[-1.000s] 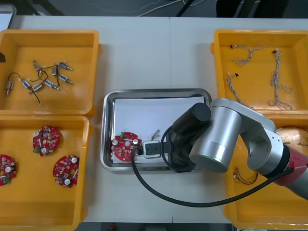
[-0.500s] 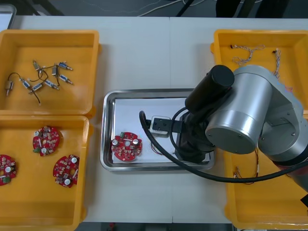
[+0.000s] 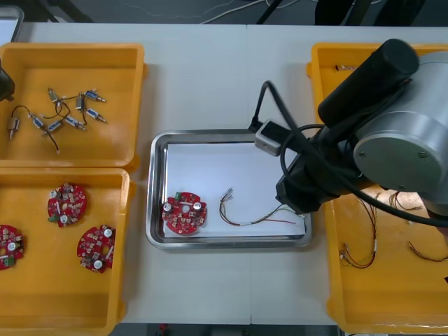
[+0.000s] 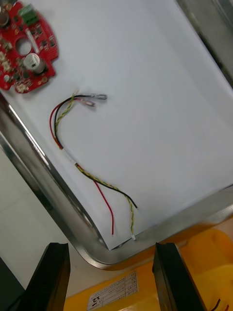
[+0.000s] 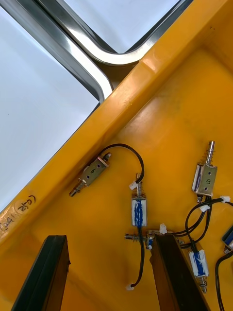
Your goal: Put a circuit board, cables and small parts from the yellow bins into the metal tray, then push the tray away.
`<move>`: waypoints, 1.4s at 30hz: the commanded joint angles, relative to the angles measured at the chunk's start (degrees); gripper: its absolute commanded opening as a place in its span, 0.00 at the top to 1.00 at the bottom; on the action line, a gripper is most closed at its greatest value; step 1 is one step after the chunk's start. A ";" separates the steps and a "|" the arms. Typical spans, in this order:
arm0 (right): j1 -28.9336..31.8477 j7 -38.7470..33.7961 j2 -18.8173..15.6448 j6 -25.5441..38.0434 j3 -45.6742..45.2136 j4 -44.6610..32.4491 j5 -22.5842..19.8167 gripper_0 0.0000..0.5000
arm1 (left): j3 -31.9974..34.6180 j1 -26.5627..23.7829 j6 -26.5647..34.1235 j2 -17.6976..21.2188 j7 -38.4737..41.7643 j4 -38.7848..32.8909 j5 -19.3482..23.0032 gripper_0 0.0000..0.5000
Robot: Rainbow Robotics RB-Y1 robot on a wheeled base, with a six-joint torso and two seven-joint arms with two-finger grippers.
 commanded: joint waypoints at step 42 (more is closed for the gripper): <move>7.68 -10.71 -4.18 0.23 -30.86 1.33 2.58 0.00 | 4.51 -17.05 -6.99 -6.11 -7.69 21.05 -14.42 0.00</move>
